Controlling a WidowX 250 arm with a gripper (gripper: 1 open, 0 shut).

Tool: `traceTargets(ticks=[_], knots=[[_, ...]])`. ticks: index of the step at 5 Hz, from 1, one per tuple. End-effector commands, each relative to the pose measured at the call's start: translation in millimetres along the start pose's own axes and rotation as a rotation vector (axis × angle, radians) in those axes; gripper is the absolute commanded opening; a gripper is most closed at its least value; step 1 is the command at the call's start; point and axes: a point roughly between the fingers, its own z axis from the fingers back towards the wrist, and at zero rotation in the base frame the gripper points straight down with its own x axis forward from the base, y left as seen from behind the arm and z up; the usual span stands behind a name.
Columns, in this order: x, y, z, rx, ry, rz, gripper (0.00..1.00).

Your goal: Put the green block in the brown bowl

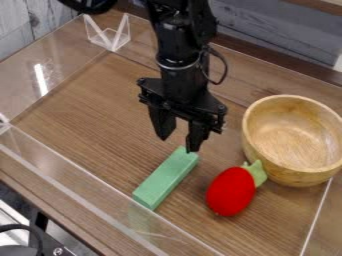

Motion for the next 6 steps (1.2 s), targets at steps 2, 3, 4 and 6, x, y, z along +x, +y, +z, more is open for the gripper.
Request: traceTargets(ticks=[2, 3, 4, 6], knots=[[-1.7, 17, -14.2, 0.016, -0.008, 0.051, 1.0], [-3.1, 24, -29.3, 0.02, 0.007, 0.08, 1.0], [-5.6, 19, -40.8, 0.027, 0.027, 0.119, 1.0], [-11.5, 21, -49.4, 0.034, 0.043, 0.13, 0.0]])
